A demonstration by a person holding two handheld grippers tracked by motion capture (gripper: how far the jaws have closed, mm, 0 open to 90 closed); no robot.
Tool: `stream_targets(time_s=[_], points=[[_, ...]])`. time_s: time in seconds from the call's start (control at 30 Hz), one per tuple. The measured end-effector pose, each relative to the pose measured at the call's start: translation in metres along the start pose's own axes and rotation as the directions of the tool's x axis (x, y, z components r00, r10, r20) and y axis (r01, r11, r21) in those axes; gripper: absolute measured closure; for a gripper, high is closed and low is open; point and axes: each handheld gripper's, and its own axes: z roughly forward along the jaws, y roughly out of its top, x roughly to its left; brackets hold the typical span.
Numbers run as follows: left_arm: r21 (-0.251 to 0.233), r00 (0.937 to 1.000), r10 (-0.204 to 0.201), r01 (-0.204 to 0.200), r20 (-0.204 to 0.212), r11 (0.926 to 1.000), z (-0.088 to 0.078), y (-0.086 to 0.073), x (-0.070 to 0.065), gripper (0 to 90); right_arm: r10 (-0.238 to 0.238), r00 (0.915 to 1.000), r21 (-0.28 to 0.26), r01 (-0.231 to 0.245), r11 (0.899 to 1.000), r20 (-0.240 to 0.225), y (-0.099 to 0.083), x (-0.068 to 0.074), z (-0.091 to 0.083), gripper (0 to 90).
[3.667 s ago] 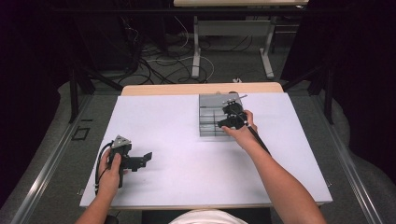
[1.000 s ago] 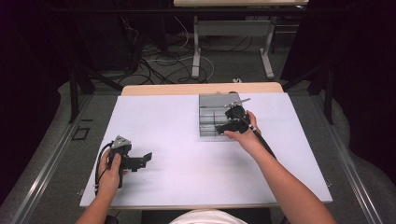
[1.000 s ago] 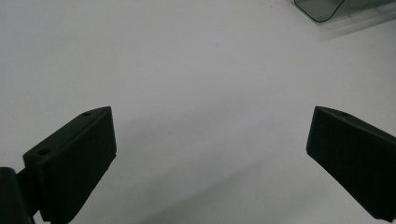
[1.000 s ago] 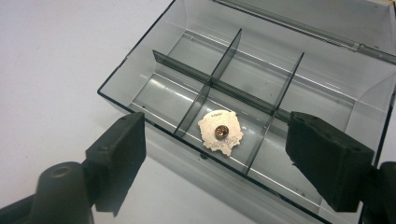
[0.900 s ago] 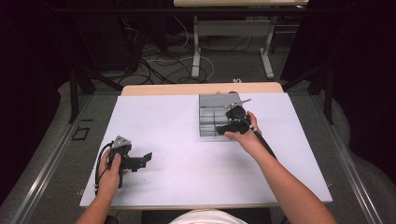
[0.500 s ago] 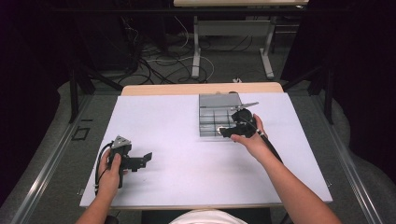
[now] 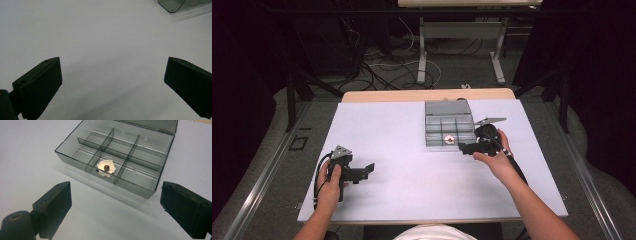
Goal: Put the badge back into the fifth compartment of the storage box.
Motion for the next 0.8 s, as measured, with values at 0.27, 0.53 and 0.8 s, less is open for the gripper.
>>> stream_targets(time_s=[0.27,0.53,0.8], points=[[0.005,1.0,0.0,0.0,0.001,1.0,-0.001,0.0,0.001,1.8,0.024,0.9996,-0.001,-0.024,1.0,0.017,-0.015,-0.015,-0.015,6.0],[0.01,1.0,-0.001,0.001,0.002,1.0,-0.001,0.001,0.001,1.8,0.034,0.9987,-0.008,-0.033,0.999,0.039,-0.03,-0.026,-0.024,2.3],[-0.007,1.0,-0.005,0.005,-0.007,1.0,0.0,0.0,0.001,1.8,0.059,0.9964,-0.009,-0.059,0.998,0.06,-0.044,-0.04,-0.03,0.0]])
